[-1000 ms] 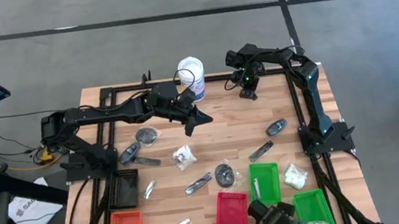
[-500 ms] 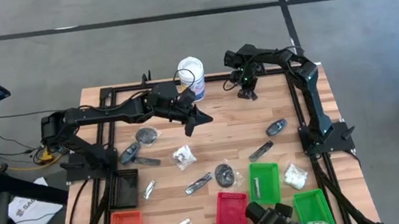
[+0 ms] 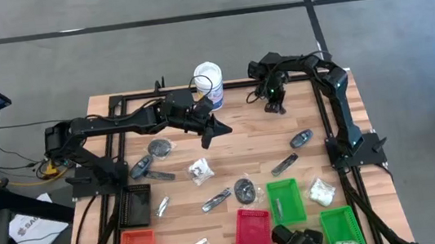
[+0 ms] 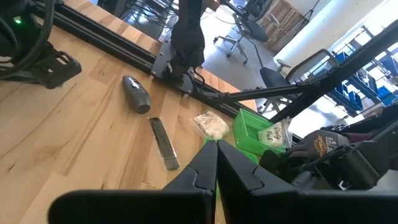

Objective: Pick & Place Travel size toiletries
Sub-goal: Move the black comb to the center of the table, then adjust the bins

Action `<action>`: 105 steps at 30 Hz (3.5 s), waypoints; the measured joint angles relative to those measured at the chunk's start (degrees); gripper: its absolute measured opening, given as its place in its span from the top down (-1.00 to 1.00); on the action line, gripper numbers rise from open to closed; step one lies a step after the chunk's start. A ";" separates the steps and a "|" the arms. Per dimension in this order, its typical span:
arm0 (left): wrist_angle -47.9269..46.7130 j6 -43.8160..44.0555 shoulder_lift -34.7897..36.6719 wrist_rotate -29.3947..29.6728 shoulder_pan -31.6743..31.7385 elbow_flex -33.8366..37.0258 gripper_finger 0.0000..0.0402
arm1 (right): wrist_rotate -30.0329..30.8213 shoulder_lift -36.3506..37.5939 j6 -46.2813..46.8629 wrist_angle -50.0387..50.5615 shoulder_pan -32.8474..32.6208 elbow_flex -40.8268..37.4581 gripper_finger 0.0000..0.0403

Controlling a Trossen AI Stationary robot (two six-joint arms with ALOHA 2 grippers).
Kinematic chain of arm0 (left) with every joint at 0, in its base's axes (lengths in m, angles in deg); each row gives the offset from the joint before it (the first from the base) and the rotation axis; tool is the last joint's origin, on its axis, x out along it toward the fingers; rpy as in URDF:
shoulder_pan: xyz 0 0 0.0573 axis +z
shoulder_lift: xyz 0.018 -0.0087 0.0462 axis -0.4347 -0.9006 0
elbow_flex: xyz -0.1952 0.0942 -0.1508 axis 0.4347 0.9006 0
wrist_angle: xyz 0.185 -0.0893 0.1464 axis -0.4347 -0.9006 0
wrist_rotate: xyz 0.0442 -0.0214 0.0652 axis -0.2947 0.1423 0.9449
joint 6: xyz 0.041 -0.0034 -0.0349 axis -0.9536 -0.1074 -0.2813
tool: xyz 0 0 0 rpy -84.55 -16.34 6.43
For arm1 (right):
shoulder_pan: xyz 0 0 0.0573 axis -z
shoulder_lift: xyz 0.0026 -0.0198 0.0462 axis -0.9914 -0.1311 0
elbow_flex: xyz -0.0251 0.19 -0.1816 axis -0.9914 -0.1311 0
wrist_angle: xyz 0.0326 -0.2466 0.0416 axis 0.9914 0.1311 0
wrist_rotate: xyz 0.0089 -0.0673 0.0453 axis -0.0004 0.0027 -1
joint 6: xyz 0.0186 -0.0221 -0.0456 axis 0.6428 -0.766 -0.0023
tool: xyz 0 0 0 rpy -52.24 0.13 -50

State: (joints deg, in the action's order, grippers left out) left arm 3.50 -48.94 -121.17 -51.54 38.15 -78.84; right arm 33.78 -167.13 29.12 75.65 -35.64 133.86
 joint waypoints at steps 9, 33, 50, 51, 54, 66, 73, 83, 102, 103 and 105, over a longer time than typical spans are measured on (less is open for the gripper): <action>0.00 -0.24 0.00 0.02 0.00 0.00 1.00 | -6.33 -0.20 -0.76 0.97 -0.99 0.68 1.00; 0.08 -1.13 1.64 -0.24 -0.38 0.02 1.00 | -10.44 -0.31 2.10 1.70 -9.60 0.13 1.00; -0.02 -1.38 3.91 3.73 -0.97 0.02 1.00 | -16.47 2.26 7.87 -4.17 -23.74 -4.20 1.00; -0.01 -1.36 3.91 4.05 -1.12 0.02 1.00 | -16.78 2.94 8.57 -5.79 -24.72 -4.22 1.00; 0.00 -1.30 3.91 4.45 -1.22 0.02 1.00 | -17.29 6.23 11.39 -9.46 -27.52 -4.35 1.00; 0.10 -0.82 3.91 4.83 -1.18 0.02 1.00 | -15.69 17.55 24.02 -30.05 -30.69 -10.87 1.00; 0.11 0.17 3.91 4.76 -1.18 0.02 1.00 | -12.69 17.64 32.90 -37.42 -26.84 -21.84 1.00; 0.07 0.13 3.91 4.44 -1.27 0.02 1.00 | -13.34 16.85 32.65 -38.36 -26.88 -24.28 1.00; 0.04 0.45 3.89 4.06 -2.07 0.00 1.00 | -10.99 25.85 41.46 -32.23 -42.12 -19.29 1.00; 0.02 0.99 3.87 4.06 -2.36 0.00 1.00 | -10.52 27.79 41.51 -30.27 -43.02 -20.10 1.00; 0.04 2.70 3.87 4.50 -3.14 0.00 1.00 | -10.44 32.91 40.30 -28.72 -45.45 -22.74 1.00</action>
State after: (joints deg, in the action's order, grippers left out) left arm 3.55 -46.24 -117.30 -47.04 35.00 -78.84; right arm 23.35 -134.22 69.41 46.93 -81.09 111.12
